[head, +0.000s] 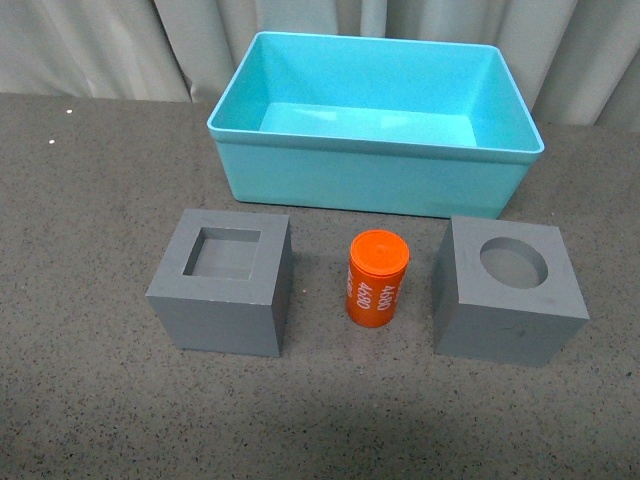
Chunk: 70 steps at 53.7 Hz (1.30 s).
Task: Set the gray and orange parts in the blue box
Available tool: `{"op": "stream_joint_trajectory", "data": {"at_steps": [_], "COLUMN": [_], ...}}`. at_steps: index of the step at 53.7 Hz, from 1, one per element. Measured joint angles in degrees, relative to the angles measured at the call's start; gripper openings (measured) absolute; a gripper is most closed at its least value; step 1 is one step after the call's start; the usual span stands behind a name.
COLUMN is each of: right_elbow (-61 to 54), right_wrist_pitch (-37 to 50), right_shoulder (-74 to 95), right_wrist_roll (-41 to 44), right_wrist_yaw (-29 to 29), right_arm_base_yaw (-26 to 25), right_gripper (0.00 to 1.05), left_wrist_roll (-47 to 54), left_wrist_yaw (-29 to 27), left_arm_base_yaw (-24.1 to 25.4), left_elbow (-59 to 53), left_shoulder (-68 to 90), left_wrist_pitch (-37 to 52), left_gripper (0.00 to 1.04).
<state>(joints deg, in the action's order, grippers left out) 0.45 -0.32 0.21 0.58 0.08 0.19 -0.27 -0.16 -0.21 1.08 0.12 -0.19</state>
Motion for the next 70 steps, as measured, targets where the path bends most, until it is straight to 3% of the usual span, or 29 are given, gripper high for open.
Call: {"op": "stream_joint_trajectory", "data": {"at_steps": [51, 53, 56, 61, 70], "right_elbow": [0.00, 0.00, 0.61, 2.16, 6.27], "right_wrist_pitch": [0.00, 0.37, 0.13, 0.02, 6.49], "right_shoulder": [0.00, 0.28, 3.04, 9.31, 24.55], "right_wrist_roll": [0.00, 2.14, 12.31, 17.97, 17.22], "right_wrist_yaw": [0.00, 3.02, 7.98, 5.33, 3.63], "right_arm_base_yaw": [0.00, 0.83, 1.86, 1.31, 1.88], "right_gripper": [0.95, 0.95, 0.95, 0.95, 0.95], "left_wrist_roll": [0.00, 0.00, 0.00, 0.00, 0.00], "left_wrist_yaw": [0.00, 0.00, -0.02, 0.00, -0.02], "left_arm_base_yaw": [0.00, 0.00, 0.00, 0.00, 0.00], "left_elbow": [0.00, 0.00, 0.00, 0.00, 0.00], "left_shoulder": [0.00, 0.00, 0.00, 0.00, 0.00], "left_wrist_pitch": [0.00, 0.00, 0.00, 0.00, 0.00], "left_gripper": [0.98, 0.98, 0.98, 0.98, 0.98]}}
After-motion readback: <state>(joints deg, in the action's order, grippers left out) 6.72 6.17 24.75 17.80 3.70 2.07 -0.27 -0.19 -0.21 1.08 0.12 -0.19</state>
